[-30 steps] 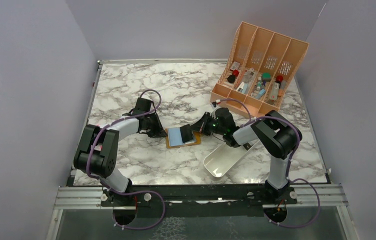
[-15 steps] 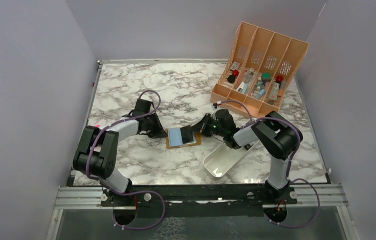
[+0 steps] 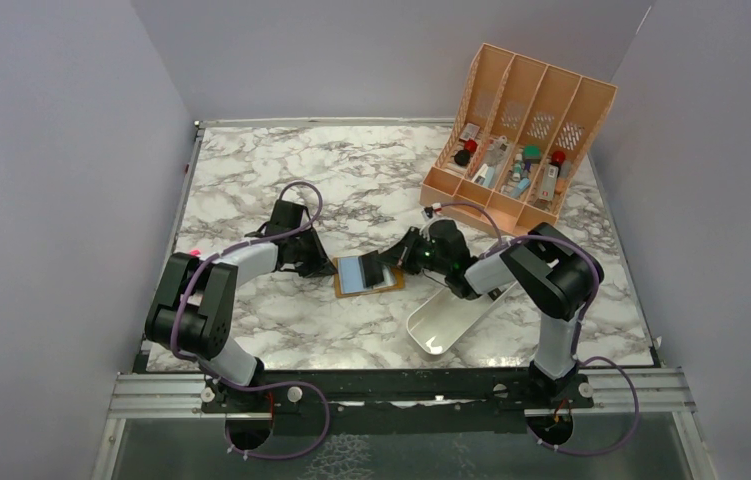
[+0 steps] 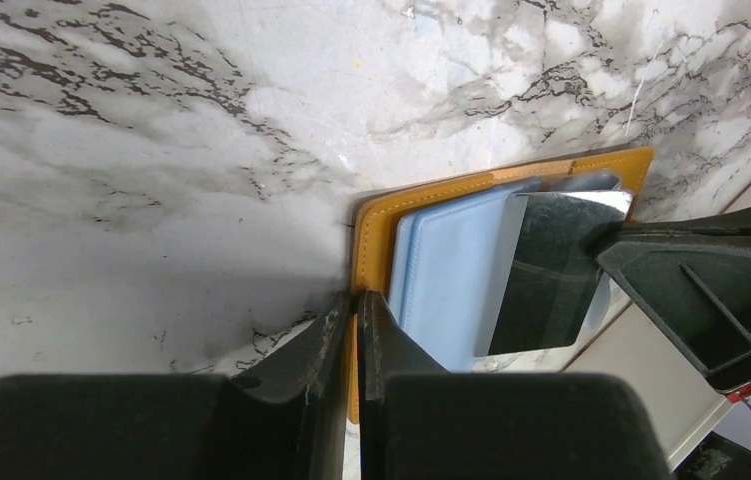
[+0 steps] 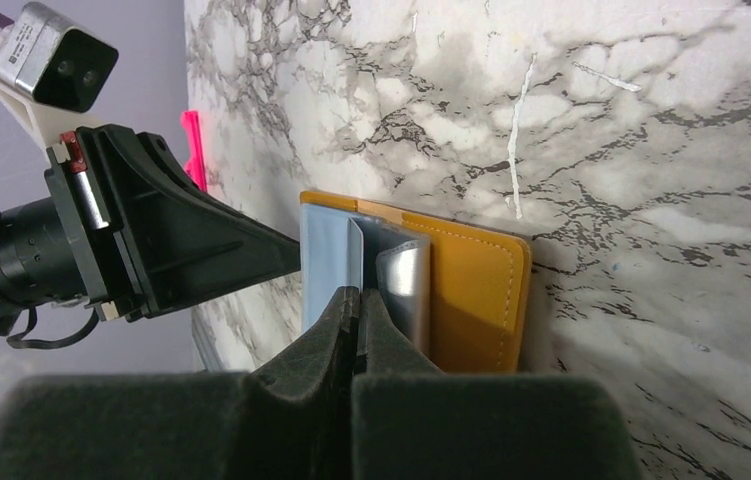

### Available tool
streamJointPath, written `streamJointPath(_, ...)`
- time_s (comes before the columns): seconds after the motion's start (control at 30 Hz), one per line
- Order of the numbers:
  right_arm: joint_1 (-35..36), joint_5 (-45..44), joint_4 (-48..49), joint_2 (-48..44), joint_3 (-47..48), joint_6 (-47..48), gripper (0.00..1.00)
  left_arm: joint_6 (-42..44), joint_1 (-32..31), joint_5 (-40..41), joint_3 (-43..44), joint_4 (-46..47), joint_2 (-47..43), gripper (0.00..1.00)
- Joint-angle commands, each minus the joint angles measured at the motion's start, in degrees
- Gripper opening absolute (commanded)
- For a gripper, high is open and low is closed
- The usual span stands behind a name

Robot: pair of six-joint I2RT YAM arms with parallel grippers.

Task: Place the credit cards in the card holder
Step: Insert the credit card into the card holder.

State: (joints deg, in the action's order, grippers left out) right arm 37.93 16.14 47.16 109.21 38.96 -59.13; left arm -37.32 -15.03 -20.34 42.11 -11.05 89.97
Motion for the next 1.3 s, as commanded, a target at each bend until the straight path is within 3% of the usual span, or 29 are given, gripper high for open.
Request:
streamJointPath(0.0,0.7,-2.6,2.0,1.3,-1.4,-0.7,0.01,-0.3,-0.8,1.0,-2.5,-0.7,-0.6,0.11)
streamJointPath(0.3,2.7,-5.2,-3.5,0.0,-0.2,2.1,0.02,-0.6,-1.0,1.2,-3.3,-0.1,-1.4,0.12)
streamJointPath(0.73,4.8,-12.6,-27.3,-6.2,8.2,12.9,0.31,-0.7,-1.0,1.0,-3.8,0.8,-1.1,0.12)
streamJointPath(0.87,5.3,-13.1,-27.7,-6.8,8.2,13.9,0.38,-0.9,-1.0,0.7,-3.9,1.3,-1.0,0.12)
streamJointPath(1.27,7.9,-10.2,-27.4,-2.5,11.6,13.2,0.42,-1.1,-1.1,-0.2,-3.6,1.6,-1.6,0.13)
